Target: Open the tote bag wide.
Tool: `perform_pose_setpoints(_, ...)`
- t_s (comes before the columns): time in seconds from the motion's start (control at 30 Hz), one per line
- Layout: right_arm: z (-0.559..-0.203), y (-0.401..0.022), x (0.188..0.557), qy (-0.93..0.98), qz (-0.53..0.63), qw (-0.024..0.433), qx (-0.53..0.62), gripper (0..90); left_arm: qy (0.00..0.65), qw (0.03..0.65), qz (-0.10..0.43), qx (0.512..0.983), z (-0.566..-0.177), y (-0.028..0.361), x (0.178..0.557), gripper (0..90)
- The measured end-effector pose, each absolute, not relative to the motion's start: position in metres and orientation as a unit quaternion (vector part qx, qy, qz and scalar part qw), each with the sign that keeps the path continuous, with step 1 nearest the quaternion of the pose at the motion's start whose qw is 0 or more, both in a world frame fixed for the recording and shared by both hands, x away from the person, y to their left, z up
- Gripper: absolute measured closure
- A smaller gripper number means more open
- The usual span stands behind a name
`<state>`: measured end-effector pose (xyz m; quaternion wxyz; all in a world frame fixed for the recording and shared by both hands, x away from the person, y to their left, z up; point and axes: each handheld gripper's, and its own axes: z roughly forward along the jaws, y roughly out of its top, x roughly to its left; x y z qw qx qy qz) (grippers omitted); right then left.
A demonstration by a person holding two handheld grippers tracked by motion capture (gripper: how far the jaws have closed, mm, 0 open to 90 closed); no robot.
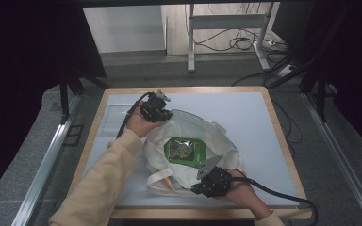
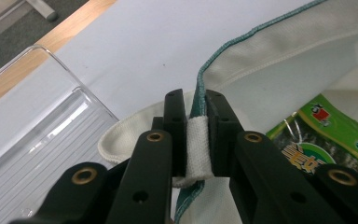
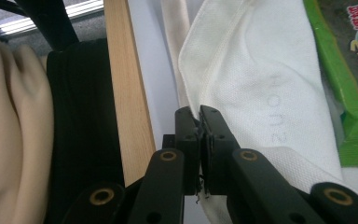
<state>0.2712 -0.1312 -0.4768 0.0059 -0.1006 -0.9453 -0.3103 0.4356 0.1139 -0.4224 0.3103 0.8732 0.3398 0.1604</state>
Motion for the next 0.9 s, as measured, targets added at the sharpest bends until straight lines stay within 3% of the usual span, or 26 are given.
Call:
perform_pose_setpoints(0.27, -0.469, -0.135, 0.267, -0.942, -0.319, -0.011, -0.105, 77.5, 0.324, 0.335, 0.161, 0.87, -0.414, 0.118, 0.414, 70.7)
perform_pose_setpoints(0.5, -0.464, -0.138, 0.269, -0.937, -0.33, -0.022, -0.115, 63.3, 0.314, 0.36, 0.162, 0.863, -0.403, 0.127, 0.395, 55.3)
perform_pose_setpoints(0.7, -0.456, -0.142, 0.269, -0.93, -0.343, -0.045, -0.125, 52.0, 0.308, 0.375, 0.155, 0.86, -0.4, 0.137, 0.379, 51.1)
perform_pose_setpoints(0.9, -0.445, -0.15, 0.268, -0.92, -0.361, -0.062, -0.138, 48.4, 0.305, 0.383, 0.172, 0.855, -0.395, 0.145, 0.364, 45.8)
